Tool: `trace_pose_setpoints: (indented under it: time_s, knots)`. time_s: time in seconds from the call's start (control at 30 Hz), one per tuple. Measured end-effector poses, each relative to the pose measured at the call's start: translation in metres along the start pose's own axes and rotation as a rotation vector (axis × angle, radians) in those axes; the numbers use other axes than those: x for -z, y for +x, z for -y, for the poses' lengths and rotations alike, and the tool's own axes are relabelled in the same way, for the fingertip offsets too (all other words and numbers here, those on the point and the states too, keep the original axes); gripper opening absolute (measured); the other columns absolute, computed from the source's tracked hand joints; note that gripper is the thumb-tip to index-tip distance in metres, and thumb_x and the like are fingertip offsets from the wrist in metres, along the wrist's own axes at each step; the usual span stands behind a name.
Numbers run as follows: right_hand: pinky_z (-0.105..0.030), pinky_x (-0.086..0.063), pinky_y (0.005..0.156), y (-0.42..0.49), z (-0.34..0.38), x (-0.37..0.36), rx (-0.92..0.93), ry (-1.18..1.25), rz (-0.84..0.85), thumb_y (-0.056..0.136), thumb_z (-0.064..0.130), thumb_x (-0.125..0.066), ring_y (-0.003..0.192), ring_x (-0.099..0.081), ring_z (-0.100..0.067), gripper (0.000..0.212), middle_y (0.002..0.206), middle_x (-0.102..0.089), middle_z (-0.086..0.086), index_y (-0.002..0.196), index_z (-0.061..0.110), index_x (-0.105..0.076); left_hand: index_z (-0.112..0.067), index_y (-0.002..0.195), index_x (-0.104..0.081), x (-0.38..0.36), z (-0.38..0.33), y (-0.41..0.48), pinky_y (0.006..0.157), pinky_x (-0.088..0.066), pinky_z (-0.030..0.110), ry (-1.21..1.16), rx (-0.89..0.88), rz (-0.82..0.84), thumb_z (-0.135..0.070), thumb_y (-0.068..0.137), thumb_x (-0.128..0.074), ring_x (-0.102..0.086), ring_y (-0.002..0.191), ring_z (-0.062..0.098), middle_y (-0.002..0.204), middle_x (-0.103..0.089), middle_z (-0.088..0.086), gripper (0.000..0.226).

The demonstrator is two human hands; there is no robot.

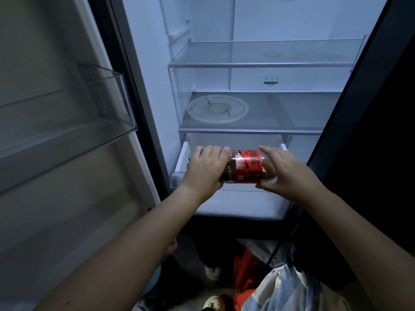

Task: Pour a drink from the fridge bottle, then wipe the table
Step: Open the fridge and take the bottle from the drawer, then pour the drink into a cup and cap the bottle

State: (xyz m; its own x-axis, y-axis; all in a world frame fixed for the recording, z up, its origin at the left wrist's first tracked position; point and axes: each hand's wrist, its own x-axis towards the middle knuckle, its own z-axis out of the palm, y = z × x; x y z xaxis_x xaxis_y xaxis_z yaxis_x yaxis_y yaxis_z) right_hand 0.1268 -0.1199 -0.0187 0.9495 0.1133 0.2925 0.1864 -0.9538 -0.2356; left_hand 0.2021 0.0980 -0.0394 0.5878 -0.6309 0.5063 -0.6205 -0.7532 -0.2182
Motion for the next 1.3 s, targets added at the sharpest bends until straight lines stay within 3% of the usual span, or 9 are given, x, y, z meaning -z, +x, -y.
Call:
trace_pose_setpoints:
  time_s: [0.13,0.27,0.37,0.6,0.73,1.03,1.1,1.2,1.3]
  knots:
    - [-0.038,-0.038,0.097,-0.013,-0.003,-0.002,0.054,-0.059,-0.09,0.072,0.046,-0.074,0.115,-0.052,-0.025,0.081,0.125,-0.058,-0.005,0.139,0.014,-0.041,-0.007,0.114,-0.051,0.006,-0.003,-0.013,0.074,-0.044,0.038,-0.023,0.059,-0.039,-0.027,0.051,-0.079,-0.057,0.08,0.029,0.091,-0.06,0.009,0.072]
    - [-0.034,-0.039,0.098,-0.018,0.001,-0.001,0.108,0.054,-0.108,0.074,0.048,-0.07,0.119,-0.05,-0.021,0.077,0.129,-0.056,-0.003,0.138,0.015,-0.043,-0.006,0.114,-0.058,0.017,-0.009,-0.038,0.072,-0.046,0.037,-0.113,0.172,-0.049,-0.036,0.054,-0.08,-0.06,0.081,0.03,0.093,-0.064,0.008,0.071]
    - [-0.033,-0.033,0.108,-0.021,0.011,-0.001,0.163,0.11,-0.147,0.073,0.056,-0.062,0.128,-0.042,-0.021,0.079,0.136,-0.049,-0.004,0.137,0.014,-0.043,-0.009,0.115,-0.059,0.029,-0.017,-0.064,0.076,-0.046,0.035,-0.161,0.321,-0.027,-0.042,0.054,-0.079,-0.061,0.085,0.028,0.094,-0.065,0.005,0.072]
    - [-0.035,-0.034,0.11,-0.025,0.059,-0.001,0.2,0.39,-0.269,0.072,0.054,-0.064,0.134,-0.036,-0.015,0.095,0.147,-0.035,-0.006,0.145,0.008,-0.026,-0.021,0.126,-0.048,0.074,-0.028,-0.116,0.078,-0.043,0.029,-0.325,0.628,0.064,-0.057,0.062,-0.074,-0.054,0.102,0.016,0.112,-0.059,-0.005,0.078]
    - [-0.03,-0.032,0.112,-0.025,0.097,-0.003,0.265,0.451,-0.258,0.075,0.048,-0.066,0.134,-0.033,-0.009,0.093,0.147,-0.034,-0.002,0.147,0.008,-0.022,-0.028,0.128,-0.042,0.095,-0.025,-0.145,0.078,-0.034,0.022,-0.402,0.761,0.066,-0.06,0.06,-0.075,-0.05,0.108,0.009,0.118,-0.055,-0.011,0.082]
    - [-0.044,-0.037,0.109,-0.032,0.169,-0.009,0.431,0.496,-0.177,0.074,0.046,-0.067,0.137,-0.035,-0.02,0.095,0.15,-0.033,-0.007,0.148,0.008,-0.021,-0.031,0.129,-0.042,0.141,-0.014,-0.209,0.082,-0.035,0.022,-0.423,0.983,0.042,-0.072,0.052,-0.068,-0.049,0.108,0.007,0.12,-0.052,-0.014,0.091]
    - [-0.038,-0.035,0.111,-0.039,0.19,-0.013,0.457,0.519,-0.136,0.072,0.046,-0.069,0.138,-0.034,-0.016,0.097,0.151,-0.032,-0.004,0.148,0.011,-0.02,-0.034,0.126,-0.042,0.155,-0.014,-0.233,0.083,-0.04,0.024,-0.475,1.042,0.055,-0.075,0.048,-0.065,-0.05,0.106,0.005,0.117,-0.053,-0.017,0.091]
    - [-0.009,-0.022,0.11,-0.06,0.234,-0.022,0.532,0.571,-0.072,0.07,0.052,-0.064,0.135,-0.028,-0.004,0.098,0.15,-0.03,0.001,0.149,0.013,-0.02,-0.035,0.122,-0.045,0.173,-0.019,-0.285,0.074,-0.04,0.022,-0.426,1.121,0.025,-0.067,0.054,-0.074,-0.056,0.099,0.007,0.111,-0.058,-0.016,0.081]
    - [-0.014,-0.025,0.111,-0.084,0.286,-0.032,0.602,0.66,0.022,0.075,0.055,-0.065,0.137,-0.029,-0.005,0.094,0.15,-0.032,-0.001,0.148,0.012,-0.023,-0.029,0.127,-0.045,0.193,-0.025,-0.342,0.074,-0.034,0.022,-0.367,1.232,0.001,-0.054,0.054,-0.081,-0.056,0.104,0.015,0.115,-0.059,-0.01,0.086]
